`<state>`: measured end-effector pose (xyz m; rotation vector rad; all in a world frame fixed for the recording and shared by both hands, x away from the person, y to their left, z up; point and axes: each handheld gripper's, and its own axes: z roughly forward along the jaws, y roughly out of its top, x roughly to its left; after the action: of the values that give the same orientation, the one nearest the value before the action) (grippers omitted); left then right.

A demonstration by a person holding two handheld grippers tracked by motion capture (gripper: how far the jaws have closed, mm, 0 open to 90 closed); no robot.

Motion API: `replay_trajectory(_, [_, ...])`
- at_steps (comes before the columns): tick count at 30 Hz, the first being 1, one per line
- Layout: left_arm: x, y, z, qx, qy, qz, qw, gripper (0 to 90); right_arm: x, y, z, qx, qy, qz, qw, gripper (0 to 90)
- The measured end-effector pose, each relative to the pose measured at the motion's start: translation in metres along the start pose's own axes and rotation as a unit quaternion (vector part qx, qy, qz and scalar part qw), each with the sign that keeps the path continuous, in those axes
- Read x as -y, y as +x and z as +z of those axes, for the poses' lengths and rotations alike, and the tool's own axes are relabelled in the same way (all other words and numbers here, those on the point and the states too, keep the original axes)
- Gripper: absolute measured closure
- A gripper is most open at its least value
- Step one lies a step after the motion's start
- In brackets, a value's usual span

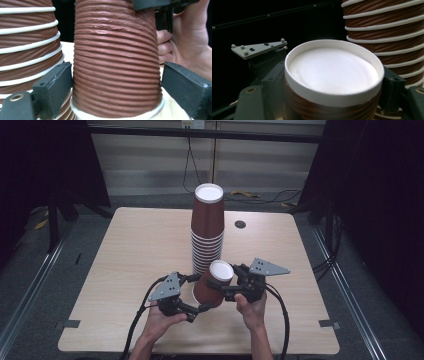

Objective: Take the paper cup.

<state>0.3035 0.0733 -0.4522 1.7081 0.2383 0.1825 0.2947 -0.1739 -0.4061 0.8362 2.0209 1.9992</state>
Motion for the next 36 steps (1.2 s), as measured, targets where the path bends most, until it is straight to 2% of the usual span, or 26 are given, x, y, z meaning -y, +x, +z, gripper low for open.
replay_trajectory(3, [0.0, 0.0, 0.003, -0.002, 0.012, 0.008, 0.9999, 6.6, 0.001, 0.001, 0.003, -0.004, 0.001, 0.0, 1.0, 24.6])
replay_trajectory(6, [0.001, 0.0, 0.006, -0.002, 0.007, 0.005, 1.0, 5.6, 0.001, 0.002, 0.005, -0.009, 0.002, 0.0, 1.0, 24.6])
replay_trajectory(7, [0.002, 0.001, 0.007, 0.004, 0.012, 0.0, 0.9999, 5.0, 0.001, 0.002, 0.005, -0.01, 0.003, -0.002, 0.9999, 24.6])
replay_trajectory(13, [0.004, 0.001, 0.013, 0.01, 0.016, 0.002, 0.9998, 5.7, 0.002, 0.005, 0.009, -0.018, 0.003, -0.001, 0.9998, 24.6])
replay_trajectory(32, [0.005, 0.002, 0.012, 0.01, 0.024, 0.003, 0.9997, 10.7, 0.003, 0.005, 0.012, -0.022, 0.011, -0.006, 0.9997, 23.1])
replay_trajectory(36, [0.005, 0.004, 0.012, 0.021, 0.027, -0.005, 0.9994, 11.2, 0.003, 0.005, 0.014, -0.024, 0.014, -0.009, 0.9996, 19.6])
